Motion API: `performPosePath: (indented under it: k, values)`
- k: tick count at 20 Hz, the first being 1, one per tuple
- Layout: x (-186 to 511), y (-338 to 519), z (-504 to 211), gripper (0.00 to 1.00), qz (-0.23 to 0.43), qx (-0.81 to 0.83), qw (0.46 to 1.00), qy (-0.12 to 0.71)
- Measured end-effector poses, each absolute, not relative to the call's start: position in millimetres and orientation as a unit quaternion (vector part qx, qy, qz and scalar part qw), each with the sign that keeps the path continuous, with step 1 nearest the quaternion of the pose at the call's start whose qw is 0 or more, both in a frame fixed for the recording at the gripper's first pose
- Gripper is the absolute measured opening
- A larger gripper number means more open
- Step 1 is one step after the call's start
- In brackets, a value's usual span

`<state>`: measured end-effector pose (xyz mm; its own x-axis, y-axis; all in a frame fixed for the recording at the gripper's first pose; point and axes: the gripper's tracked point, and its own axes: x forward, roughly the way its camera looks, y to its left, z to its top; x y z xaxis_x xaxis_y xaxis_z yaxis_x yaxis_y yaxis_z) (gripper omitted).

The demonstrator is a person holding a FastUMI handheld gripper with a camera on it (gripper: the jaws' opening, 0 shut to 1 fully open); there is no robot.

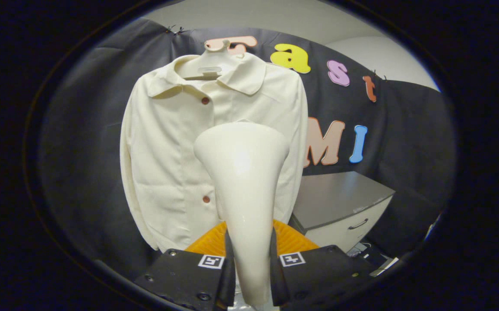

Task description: Iron the clothes twice with a garment steamer, once on the left side and once on the right side.

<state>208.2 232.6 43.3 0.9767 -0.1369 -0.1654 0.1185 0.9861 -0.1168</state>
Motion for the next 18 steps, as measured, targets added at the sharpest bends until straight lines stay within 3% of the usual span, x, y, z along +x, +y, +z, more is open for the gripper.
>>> performPosePath:
  k: [10, 18]
  values:
    - [274.6, 188.3, 124.5, 0.32, -0.074, -0.044, 0.994, 0.068]
    - [283.1, 175.0, 104.8, 0.33, -0.082, -0.050, 0.992, 0.084]
